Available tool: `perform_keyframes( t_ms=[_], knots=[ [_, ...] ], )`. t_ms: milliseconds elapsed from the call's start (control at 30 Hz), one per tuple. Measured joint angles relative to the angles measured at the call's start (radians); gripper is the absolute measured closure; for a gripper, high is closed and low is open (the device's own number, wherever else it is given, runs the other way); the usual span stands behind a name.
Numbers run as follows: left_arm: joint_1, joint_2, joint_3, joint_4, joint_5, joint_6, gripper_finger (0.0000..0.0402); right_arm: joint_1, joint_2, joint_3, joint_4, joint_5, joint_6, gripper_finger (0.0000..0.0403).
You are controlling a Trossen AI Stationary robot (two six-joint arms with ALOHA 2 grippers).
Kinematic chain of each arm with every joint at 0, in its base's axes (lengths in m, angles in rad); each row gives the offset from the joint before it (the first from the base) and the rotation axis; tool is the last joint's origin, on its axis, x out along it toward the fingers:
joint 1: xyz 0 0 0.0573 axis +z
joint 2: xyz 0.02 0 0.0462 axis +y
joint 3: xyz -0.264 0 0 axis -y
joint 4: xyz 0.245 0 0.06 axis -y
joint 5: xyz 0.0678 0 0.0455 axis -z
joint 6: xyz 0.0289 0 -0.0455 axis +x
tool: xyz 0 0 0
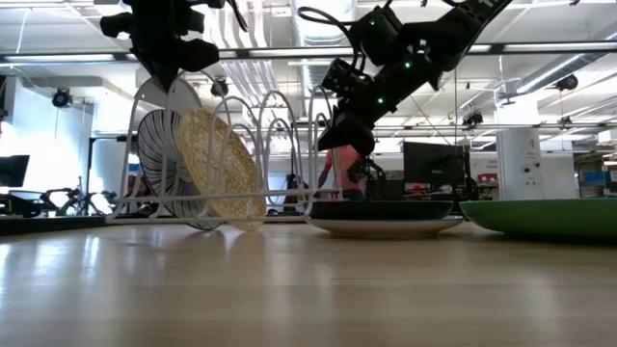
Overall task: Sort dishes
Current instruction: Adjust the dish rack
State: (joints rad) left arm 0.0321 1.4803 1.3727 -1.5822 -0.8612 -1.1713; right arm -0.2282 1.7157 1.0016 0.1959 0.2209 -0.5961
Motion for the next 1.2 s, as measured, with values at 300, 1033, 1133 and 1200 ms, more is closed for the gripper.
perform_keyframes(
  t_ms=[300, 1033, 1133, 1200],
  knots=[
    [0.014, 0.000, -0.002, 0.003, 0.005, -0.009, 0.0384, -0.007, 0.012, 0.000, 0.010, -0.027, 0.017, 0.0403],
    [0.036, 0.002, -0.032, 0.020, 0.007, -0.043, 0.0384, -0.019, 0.023, -0.015, 0.016, -0.070, 0.010, 0.0403],
    [0.036, 0.002, -0.032, 0.023, 0.020, -0.044, 0.0384, -0.029, 0.023, -0.027, 0.024, -0.080, 0.014, 0.0403],
    [0.037, 0.003, -0.033, 0.026, 0.032, -0.045, 0.0384, -0.035, 0.023, -0.032, 0.024, -0.087, 0.017, 0.0403]
  ],
)
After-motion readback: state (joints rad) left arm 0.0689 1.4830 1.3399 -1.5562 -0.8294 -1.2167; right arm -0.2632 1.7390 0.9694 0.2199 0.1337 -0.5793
